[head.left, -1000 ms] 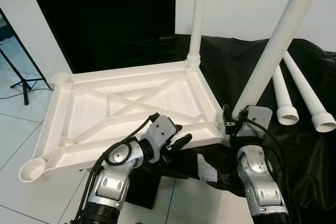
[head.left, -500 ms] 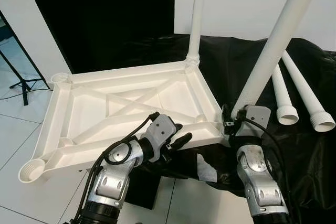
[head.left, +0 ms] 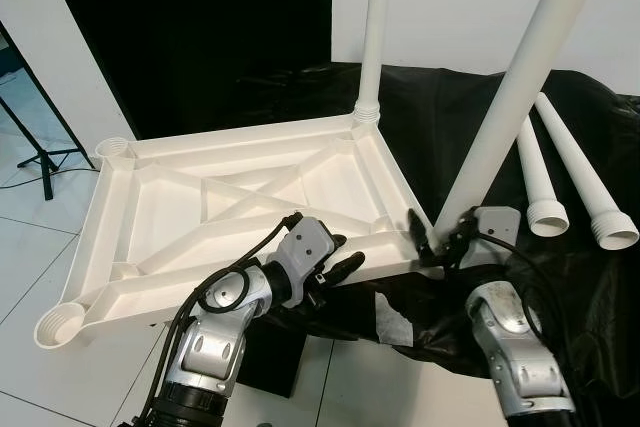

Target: Building children table

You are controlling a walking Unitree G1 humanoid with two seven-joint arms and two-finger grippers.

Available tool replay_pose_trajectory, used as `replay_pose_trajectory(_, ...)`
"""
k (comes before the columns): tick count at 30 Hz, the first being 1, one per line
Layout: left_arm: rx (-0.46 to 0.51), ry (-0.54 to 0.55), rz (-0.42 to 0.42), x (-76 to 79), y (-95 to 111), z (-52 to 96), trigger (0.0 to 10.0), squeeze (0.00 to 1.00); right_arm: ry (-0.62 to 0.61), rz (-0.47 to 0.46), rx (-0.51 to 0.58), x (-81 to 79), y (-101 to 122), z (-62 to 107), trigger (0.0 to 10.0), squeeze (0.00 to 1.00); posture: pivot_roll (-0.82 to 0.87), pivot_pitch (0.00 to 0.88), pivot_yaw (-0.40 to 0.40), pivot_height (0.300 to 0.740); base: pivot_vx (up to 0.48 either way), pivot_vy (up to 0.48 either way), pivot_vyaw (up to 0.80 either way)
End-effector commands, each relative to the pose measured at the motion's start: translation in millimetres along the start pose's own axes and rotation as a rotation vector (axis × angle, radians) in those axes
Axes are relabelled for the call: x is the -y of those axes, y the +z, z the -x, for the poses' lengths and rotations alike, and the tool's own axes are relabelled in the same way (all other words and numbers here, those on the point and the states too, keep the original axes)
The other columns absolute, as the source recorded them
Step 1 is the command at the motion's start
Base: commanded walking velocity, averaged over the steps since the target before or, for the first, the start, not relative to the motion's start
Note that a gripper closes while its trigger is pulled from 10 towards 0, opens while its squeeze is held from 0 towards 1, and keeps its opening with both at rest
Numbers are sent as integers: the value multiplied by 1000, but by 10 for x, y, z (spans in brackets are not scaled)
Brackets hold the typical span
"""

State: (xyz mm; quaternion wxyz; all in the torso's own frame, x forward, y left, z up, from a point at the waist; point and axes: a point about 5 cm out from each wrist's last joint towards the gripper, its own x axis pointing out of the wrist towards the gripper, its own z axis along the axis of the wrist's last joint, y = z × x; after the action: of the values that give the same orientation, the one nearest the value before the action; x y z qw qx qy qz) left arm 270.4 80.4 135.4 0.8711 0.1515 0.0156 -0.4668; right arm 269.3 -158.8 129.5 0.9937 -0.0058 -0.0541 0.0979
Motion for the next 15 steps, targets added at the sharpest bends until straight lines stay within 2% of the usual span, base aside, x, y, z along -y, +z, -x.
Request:
replay_pose_trajectory(1,-7,133,-6,-97,5,16,10000,0,68,-2,5,33,23,3,10000,0,13,0,6,740,0,0,0)
replay_pose_trajectory(4,-8,131,-9,-104,6,11,10000,0,174,37,-5,146,36,-39,10000,0,10,0,9,740,0,0,0)
replay_pose_trajectory(9,-6,126,-11,-105,12,0,10000,0,270,111,-39,247,21,-139,10000,0,10,0,8,740,0,0,0)
replay_pose_trajectory(10,-6,125,-11,-99,14,-3,10000,0,307,125,-54,282,18,-177,3294,0,15,0,4,740,0,0,0)
replay_pose_trajectory(12,-6,124,-11,-96,14,-3,10000,0,319,126,-56,286,17,-182,3294,0,15,0,4,740,0,0,0)
replay_pose_trajectory(13,-6,123,-9,-89,12,0,10000,0,338,129,-66,287,3,-185,0,0,21,0,0,740,0,0,0)
replay_pose_trajectory(15,-12,110,-1,-52,-4,10,10000,0,400,139,-99,288,-49,-179,0,0,25,0,-2,740,0,0,0)
